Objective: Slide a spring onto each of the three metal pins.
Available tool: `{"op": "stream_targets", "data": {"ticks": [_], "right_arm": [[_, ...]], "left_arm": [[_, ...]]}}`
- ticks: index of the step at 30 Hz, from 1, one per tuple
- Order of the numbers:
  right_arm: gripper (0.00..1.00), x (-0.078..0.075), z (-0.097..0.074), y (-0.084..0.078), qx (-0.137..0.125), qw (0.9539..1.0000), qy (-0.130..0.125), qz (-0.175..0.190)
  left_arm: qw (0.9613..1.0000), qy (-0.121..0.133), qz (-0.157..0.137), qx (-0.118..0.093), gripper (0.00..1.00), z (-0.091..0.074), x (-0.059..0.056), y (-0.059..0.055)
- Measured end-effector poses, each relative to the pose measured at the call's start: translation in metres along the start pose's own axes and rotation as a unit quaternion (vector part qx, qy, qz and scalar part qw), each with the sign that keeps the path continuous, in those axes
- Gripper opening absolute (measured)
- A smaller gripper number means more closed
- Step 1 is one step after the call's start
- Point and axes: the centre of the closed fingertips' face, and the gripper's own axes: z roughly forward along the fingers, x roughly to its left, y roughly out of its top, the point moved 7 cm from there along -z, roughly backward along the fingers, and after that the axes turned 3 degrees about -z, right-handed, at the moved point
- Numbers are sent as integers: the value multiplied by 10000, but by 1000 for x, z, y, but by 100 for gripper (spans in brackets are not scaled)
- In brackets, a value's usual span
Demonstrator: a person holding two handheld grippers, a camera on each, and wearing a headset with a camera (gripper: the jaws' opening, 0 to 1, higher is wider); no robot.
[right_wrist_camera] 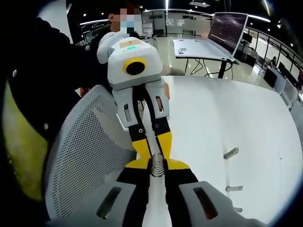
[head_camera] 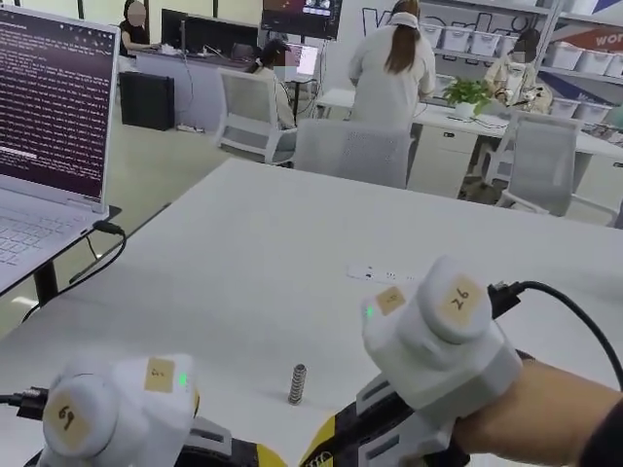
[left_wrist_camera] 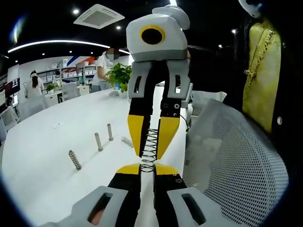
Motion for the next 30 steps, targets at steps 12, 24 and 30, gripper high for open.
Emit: {"op": "stream_targets", "data": {"ticks": [12,24,30], "right_arm": [[9,-1,1,1,-27,10000,3,-39],[8,-3,1,1,68,10000,-6,-23],[8,-4,-1,2,142,9999,-30,-51]], "left_arm": [[9999,1,-86,-62,1,0,1,2],[9999,37,-5,-110,2,1,1,1],[9998,105,138,-36,5,1,3,-1]]}}
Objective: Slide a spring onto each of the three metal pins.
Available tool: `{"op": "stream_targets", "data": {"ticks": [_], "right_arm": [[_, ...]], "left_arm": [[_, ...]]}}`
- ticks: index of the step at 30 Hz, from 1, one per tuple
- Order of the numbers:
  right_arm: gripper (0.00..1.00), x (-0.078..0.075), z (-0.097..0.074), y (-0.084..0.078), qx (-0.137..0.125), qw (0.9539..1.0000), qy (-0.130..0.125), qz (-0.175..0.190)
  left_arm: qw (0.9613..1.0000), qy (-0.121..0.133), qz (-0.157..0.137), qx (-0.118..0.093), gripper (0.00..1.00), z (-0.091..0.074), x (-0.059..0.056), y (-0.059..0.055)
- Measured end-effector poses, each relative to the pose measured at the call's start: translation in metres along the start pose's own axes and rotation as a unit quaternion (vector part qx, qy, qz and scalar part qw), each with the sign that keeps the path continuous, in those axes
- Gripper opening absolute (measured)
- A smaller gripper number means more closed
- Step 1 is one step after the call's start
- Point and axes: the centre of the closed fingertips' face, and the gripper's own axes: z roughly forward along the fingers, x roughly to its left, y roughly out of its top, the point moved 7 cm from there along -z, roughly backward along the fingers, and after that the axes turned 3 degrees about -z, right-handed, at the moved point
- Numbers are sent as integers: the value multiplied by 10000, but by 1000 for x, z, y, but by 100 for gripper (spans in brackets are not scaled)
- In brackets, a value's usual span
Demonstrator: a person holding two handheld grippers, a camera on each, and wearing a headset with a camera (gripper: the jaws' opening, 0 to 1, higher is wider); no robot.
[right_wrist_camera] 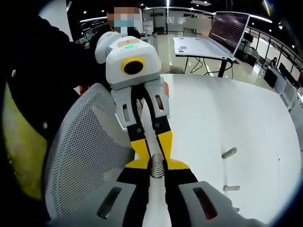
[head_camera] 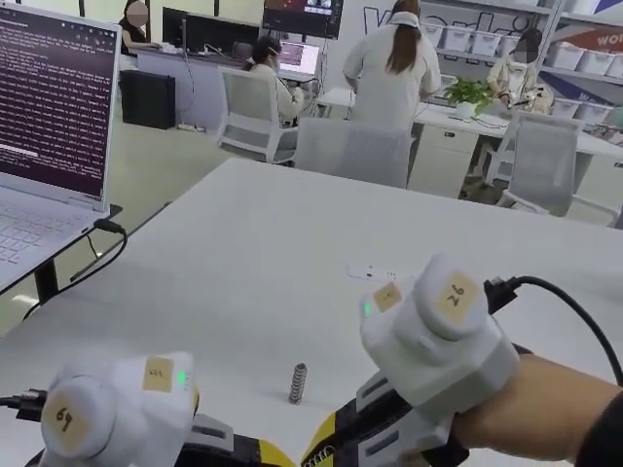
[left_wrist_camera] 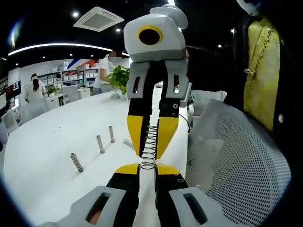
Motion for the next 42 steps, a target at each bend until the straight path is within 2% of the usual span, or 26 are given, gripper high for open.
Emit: {"op": "stream_targets", "data": {"ticks": [2,7,14,17,27,39,42], "right_arm": [[8,0,-1,0,18,10000,-3,5],[8,-1,-6,-2,71,10000,-39,15],[8,-1,-10,-8,112,9999,-99,49],[8,-2,-12,-9,107,9998,-127,73],[8,-5,-18,-14,138,9996,-209,138],[8,-9,-24,-17,162,9993,-288,180],[8,-12,-27,-19,187,9991,-323,197]], "left_arm": [[10000,9,12,41,7,0,0,-1],[10000,48,11,-26,10,-1,1,0],[9999,74,-88,-77,19,-2,1,1],[9996,119,-234,-139,26,-3,3,1],[9972,445,-587,-120,53,-7,7,-2],[9944,768,-688,-228,75,-12,14,-3],[9937,849,-666,-316,78,-14,16,-2]]}}
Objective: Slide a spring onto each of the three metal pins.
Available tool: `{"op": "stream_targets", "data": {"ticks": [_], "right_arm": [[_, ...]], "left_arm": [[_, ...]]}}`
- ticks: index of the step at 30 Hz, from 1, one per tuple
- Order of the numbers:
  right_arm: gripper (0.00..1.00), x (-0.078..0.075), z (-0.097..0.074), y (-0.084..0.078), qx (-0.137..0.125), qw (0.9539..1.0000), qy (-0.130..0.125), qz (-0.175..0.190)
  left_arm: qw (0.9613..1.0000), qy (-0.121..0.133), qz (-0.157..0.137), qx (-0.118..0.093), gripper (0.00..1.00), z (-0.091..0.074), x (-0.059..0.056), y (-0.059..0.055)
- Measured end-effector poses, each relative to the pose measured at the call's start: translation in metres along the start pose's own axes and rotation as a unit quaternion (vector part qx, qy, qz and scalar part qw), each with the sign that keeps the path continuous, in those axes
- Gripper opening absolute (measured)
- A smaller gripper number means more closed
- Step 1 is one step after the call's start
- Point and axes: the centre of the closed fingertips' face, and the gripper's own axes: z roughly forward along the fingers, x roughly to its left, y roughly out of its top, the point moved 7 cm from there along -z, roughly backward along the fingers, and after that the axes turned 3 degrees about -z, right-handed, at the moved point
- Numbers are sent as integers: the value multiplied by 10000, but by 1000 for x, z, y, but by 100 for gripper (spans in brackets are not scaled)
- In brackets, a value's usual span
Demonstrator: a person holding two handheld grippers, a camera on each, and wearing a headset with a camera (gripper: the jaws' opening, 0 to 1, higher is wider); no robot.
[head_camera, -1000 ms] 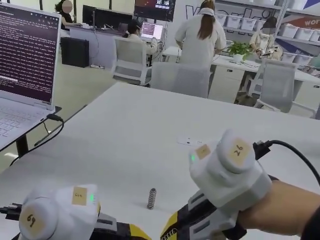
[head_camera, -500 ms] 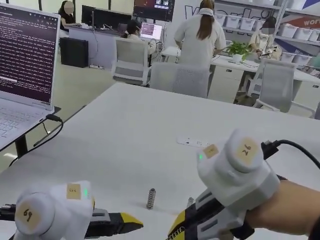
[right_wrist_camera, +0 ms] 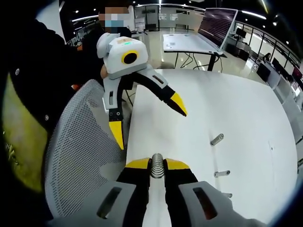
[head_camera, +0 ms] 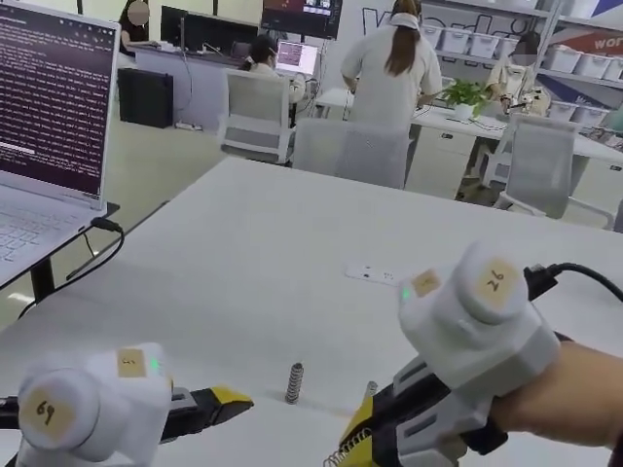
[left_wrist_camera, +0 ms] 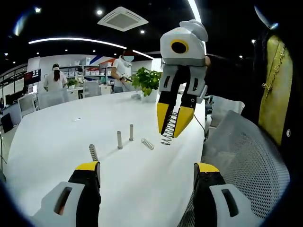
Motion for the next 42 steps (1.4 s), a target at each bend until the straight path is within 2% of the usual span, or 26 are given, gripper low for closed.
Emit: {"op": "stream_targets", "data": {"ticks": [10,20,29,34,42], "right_arm": [[8,-10,-11,-6,44,9999,-131,79],[8,-30,-30,-9,94,9990,-414,170],[8,-51,-43,-13,161,9977,-601,277],[8,-65,-47,-13,305,9973,-623,260],[8,-86,-48,-9,728,9958,-554,93]], "left_arm": [[9996,235,121,-6,87,-3,5,-3],[9990,303,312,72,86,-2,9,-7],[9989,325,310,117,85,-2,12,-11],[9988,322,331,143,84,-2,14,-11],[9988,347,326,130,83,-3,16,-11]]}}
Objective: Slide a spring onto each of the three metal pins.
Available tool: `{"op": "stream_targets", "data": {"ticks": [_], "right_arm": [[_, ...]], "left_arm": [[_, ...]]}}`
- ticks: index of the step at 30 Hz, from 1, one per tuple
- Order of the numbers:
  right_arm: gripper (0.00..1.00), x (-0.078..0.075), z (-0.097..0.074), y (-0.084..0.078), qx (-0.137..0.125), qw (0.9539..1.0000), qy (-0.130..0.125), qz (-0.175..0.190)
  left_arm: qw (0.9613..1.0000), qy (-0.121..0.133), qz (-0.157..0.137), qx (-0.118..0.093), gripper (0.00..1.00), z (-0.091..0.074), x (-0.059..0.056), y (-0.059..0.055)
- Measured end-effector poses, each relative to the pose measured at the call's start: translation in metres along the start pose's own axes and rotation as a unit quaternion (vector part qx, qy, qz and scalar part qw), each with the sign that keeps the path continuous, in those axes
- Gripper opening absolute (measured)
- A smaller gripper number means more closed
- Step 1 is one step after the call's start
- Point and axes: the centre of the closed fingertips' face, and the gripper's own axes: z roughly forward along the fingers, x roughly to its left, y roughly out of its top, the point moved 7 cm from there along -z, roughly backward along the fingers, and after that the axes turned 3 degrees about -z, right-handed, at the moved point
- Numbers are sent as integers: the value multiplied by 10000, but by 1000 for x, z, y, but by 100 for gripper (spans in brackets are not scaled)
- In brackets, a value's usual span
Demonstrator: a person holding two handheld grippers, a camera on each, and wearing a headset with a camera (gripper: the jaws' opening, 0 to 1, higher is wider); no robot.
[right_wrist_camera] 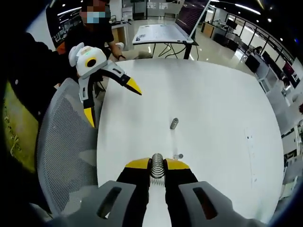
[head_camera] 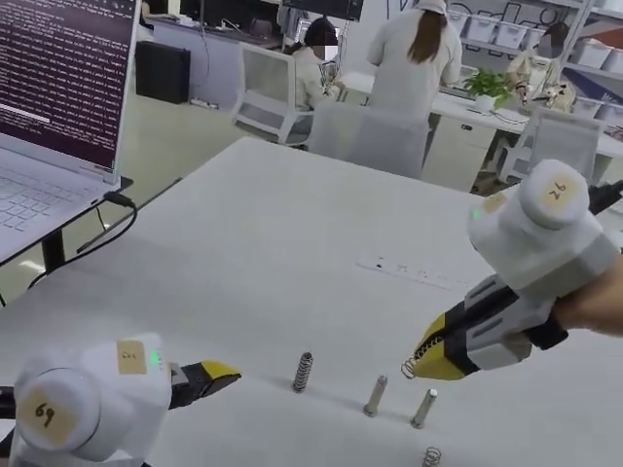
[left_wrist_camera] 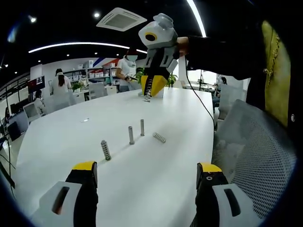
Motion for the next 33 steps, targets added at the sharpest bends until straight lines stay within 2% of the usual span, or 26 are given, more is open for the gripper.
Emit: {"op": "stream_targets", "data": {"ticks": [7,11,15,18,21,25,28,33], "right_arm": [[8,-13,5,4,312,9994,52,-167],[8,-24,10,6,384,9991,96,-177],[8,-34,20,4,680,9973,114,-263],[8,-39,27,3,713,9970,193,-226],[8,-44,38,-2,891,9955,221,-253],[8,-46,46,-5,911,9951,322,-200],[8,-50,54,-11,1058,9936,330,-215],[8,-54,60,-13,1059,9935,396,-124]], "left_arm": [[10000,1,-28,9,82,0,1,-2],[10000,-7,-22,27,82,1,1,-2],[10000,-12,6,41,82,2,1,-2],[10000,-15,32,55,82,2,1,-1],[9999,-14,76,88,82,2,1,-1],[9999,-8,82,105,81,2,2,-1],[9999,-3,76,124,81,2,3,-2],[9999,-9,66,133,81,2,3,-3]]}}
